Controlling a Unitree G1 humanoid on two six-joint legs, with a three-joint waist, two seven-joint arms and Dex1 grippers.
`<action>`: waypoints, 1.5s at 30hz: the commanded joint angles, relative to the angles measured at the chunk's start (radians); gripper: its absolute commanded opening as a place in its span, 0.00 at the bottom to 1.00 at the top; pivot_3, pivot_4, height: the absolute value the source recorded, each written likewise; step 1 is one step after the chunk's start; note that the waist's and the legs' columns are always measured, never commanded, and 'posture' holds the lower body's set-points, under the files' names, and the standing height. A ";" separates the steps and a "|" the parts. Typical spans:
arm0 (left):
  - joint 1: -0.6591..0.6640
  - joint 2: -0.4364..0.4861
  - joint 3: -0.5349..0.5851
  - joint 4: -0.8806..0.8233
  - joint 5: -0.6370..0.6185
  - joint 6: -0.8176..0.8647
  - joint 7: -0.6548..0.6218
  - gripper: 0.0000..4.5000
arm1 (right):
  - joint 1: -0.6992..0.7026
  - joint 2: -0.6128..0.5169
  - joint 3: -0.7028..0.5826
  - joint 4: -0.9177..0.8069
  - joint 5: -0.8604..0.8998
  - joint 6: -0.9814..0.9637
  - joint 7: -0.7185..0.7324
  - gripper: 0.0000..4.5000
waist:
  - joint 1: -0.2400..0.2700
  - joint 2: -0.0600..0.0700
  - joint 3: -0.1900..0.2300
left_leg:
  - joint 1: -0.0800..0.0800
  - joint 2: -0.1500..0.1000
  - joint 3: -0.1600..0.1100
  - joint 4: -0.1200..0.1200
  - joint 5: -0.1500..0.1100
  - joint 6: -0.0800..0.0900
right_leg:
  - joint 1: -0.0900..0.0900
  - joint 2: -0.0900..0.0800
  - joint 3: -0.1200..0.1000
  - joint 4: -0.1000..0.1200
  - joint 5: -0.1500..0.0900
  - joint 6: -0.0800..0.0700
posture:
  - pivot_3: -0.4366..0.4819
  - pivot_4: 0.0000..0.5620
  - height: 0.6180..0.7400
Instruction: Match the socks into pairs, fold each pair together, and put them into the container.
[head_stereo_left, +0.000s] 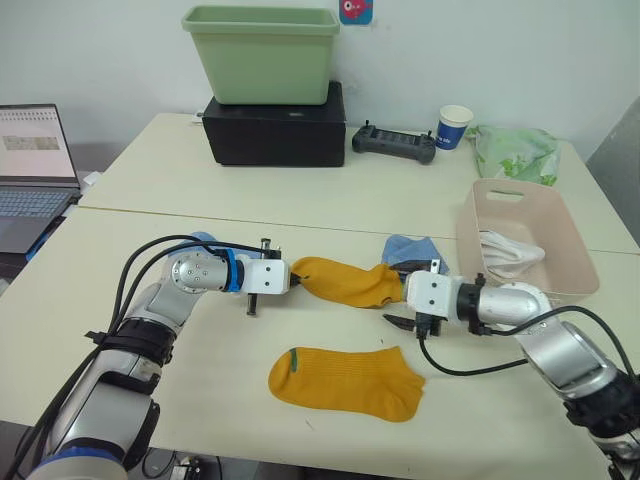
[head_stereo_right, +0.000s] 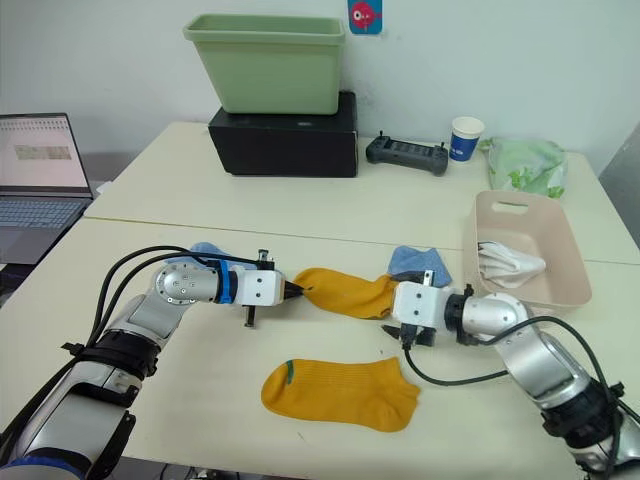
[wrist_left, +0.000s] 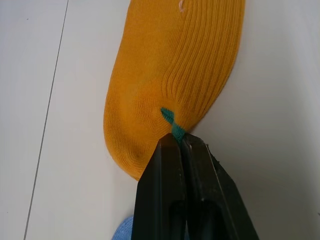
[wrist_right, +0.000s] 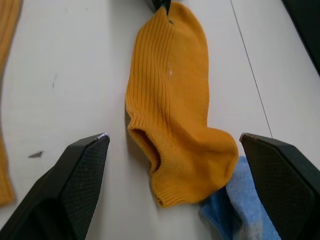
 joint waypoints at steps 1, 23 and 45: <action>0.013 0.011 0.011 -0.033 -0.003 0.009 -0.008 0.00 | -0.010 0.031 0.009 0.045 -0.061 -0.127 -0.019 0.79 | -0.002 0.000 0.000 | 0.000 0.000 0.000 0.000 0.000 0.000 | 0.000 0.000 0.000 0.000 0.000 0.000 | 0.48 0.27 0.84; 0.170 0.210 0.098 -0.494 -0.288 0.429 -0.315 0.00 | 0.089 0.007 -0.187 -0.104 0.253 0.013 0.187 0.00 | -0.011 0.000 0.000 | -0.001 0.002 0.002 0.000 0.000 0.000 | -0.003 0.000 0.003 0.005 0.000 0.000 | 0.48 0.27 0.84; -0.183 0.030 -0.101 -0.039 -0.307 0.900 -0.449 0.00 | -0.030 0.039 -0.125 -0.074 0.444 0.676 -0.036 0.00 | -0.010 0.000 0.000 | -0.006 0.000 0.001 0.001 0.001 0.003 | -0.011 0.003 0.004 0.007 0.000 0.000 | 0.48 0.27 0.84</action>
